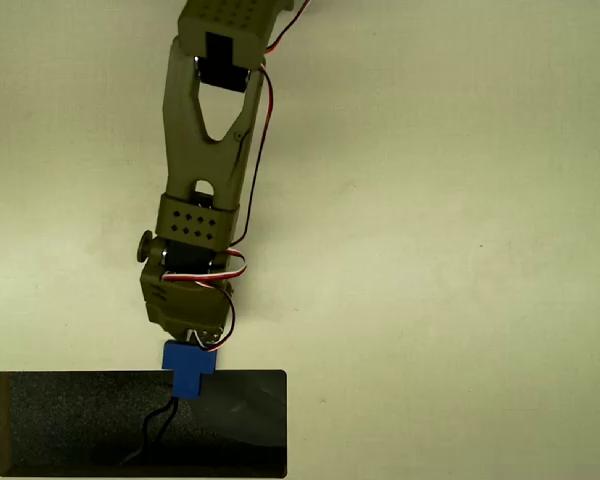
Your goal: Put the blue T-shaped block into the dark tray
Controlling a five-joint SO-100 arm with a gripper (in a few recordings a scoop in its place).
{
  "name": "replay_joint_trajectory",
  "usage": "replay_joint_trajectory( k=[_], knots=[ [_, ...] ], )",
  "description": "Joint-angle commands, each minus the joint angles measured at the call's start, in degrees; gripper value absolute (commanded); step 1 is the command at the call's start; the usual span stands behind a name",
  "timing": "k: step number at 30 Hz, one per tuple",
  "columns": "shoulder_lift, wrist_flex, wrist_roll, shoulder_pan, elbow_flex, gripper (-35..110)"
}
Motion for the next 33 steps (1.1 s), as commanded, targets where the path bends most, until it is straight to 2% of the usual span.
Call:
replay_joint_trajectory(
  k=[1,6,12,17,20,33],
  knots=[
    [0.1,-2.3,-1.5,0.3,-1.8,0],
    [-3.0,-12.0,-3.1,0.4,-2.5,0],
    [-10.5,-42.3,-2.9,-0.8,-3.5,0],
    [-19.7,-57.7,-2.6,-3.2,-10.0,0],
    [-24.3,-61.5,-4.0,-5.3,-13.6,0],
    [-39.4,-63.5,-4.7,-11.2,-32.1,0]
  ],
)
